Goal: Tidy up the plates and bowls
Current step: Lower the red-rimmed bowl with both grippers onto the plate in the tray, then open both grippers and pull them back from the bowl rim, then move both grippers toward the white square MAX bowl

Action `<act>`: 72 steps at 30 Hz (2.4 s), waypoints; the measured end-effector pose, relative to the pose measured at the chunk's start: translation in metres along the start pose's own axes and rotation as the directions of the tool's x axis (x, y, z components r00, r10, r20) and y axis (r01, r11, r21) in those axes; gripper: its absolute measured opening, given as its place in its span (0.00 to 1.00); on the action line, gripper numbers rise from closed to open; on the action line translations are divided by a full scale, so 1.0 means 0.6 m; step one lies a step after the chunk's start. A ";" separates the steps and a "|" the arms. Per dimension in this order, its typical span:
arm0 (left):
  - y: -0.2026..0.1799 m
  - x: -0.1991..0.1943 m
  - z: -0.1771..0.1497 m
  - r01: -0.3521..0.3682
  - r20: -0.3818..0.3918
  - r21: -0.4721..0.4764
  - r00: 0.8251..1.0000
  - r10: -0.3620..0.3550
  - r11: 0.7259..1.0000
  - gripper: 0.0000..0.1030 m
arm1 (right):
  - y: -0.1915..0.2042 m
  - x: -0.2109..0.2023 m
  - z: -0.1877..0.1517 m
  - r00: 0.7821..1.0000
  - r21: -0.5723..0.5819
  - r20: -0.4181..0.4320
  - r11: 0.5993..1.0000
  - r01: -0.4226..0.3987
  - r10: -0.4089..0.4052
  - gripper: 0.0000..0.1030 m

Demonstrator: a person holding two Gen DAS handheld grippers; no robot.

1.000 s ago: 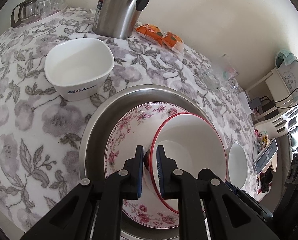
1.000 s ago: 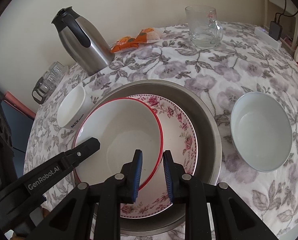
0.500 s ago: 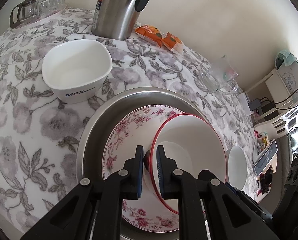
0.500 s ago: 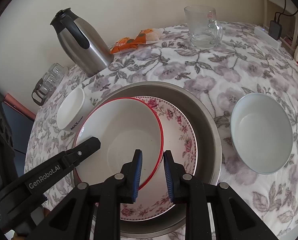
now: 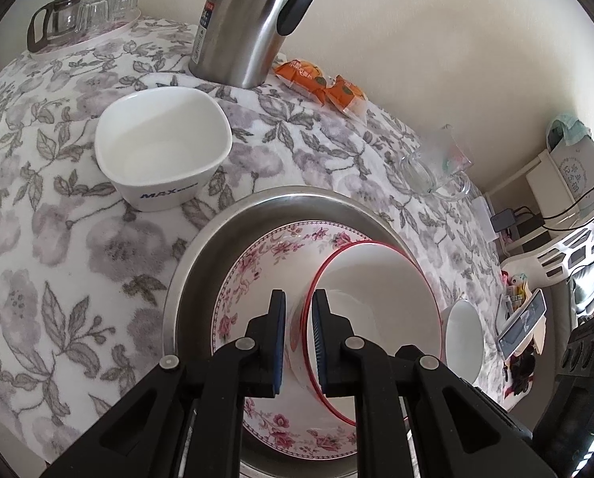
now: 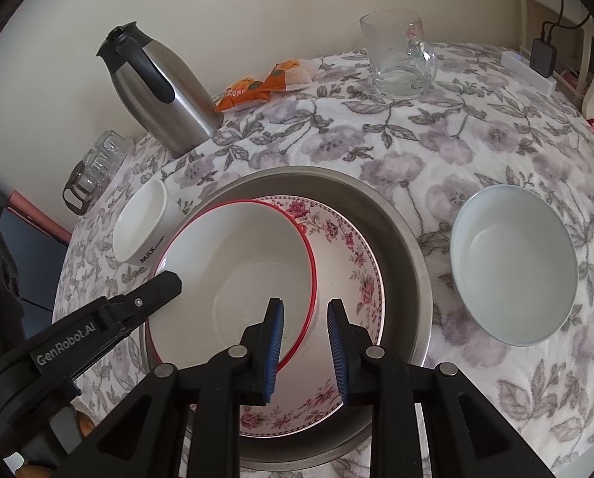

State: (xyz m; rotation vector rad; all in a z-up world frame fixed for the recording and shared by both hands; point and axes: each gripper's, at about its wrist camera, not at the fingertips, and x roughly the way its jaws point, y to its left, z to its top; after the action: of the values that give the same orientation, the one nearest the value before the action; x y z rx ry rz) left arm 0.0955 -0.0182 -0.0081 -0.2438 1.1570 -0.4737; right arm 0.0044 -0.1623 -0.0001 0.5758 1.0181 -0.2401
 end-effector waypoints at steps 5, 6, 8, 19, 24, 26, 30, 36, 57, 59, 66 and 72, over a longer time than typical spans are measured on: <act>-0.004 -0.010 0.002 -0.014 0.017 0.014 1.000 0.014 1.000 0.13 | -0.002 -0.015 0.004 0.999 -0.003 0.028 1.000 0.017 -0.017 0.25; -0.005 -0.013 0.002 -0.014 0.022 0.015 1.000 0.013 1.000 0.13 | -0.003 -0.018 0.005 0.999 0.001 0.031 1.000 0.016 -0.016 0.25; -0.004 -0.018 0.004 -0.012 0.032 0.012 0.999 0.012 1.000 0.13 | -0.005 -0.021 0.006 0.999 0.005 0.039 1.000 0.020 -0.020 0.25; 0.015 -0.059 0.014 -0.106 0.117 -0.020 0.987 0.108 0.994 0.40 | -0.006 -0.027 0.007 0.996 -0.015 0.058 0.997 0.072 -0.071 0.39; 0.023 -0.059 0.015 -0.163 0.116 -0.032 0.979 0.166 0.986 0.57 | -0.009 -0.027 0.007 0.993 -0.018 0.063 0.995 0.097 -0.096 0.56; 0.025 -0.057 0.014 -0.191 0.111 -0.032 0.975 0.193 0.981 0.67 | -0.010 -0.026 0.007 0.993 -0.016 0.061 0.995 0.103 -0.101 0.61; 0.035 -0.049 0.012 -0.258 0.095 -0.042 0.961 0.261 0.965 0.81 | -0.010 -0.021 0.006 0.993 -0.022 0.053 0.994 0.111 -0.110 0.68; 0.055 -0.046 0.011 -0.305 0.080 -0.072 0.947 0.310 0.950 0.84 | -0.012 -0.019 0.005 0.990 -0.025 0.057 0.992 0.127 -0.126 0.78; 0.080 -0.061 0.016 -0.405 0.120 -0.108 0.901 0.417 0.908 0.95 | -0.012 -0.023 0.006 0.984 -0.023 0.086 0.987 0.159 -0.157 1.00; 0.084 -0.066 0.018 -0.408 0.128 -0.116 0.898 0.421 0.906 0.95 | -0.006 -0.028 0.006 0.983 -0.028 0.098 0.987 0.156 -0.152 1.00; 0.109 -0.082 0.026 -0.418 0.136 -0.157 0.888 0.438 0.895 0.95 | 0.027 -0.042 0.009 0.981 -0.064 0.144 0.988 0.144 -0.134 1.00; 0.146 -0.107 0.033 -0.413 0.149 -0.234 0.879 0.452 0.880 0.95 | 0.068 -0.046 0.005 0.981 -0.113 0.174 0.987 0.111 -0.090 1.00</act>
State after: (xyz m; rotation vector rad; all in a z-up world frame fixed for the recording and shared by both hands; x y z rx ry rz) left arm 0.1135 0.0881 0.0151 -0.1872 1.0205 0.0653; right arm 0.0107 -0.1321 0.0388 0.3860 0.8922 -0.3086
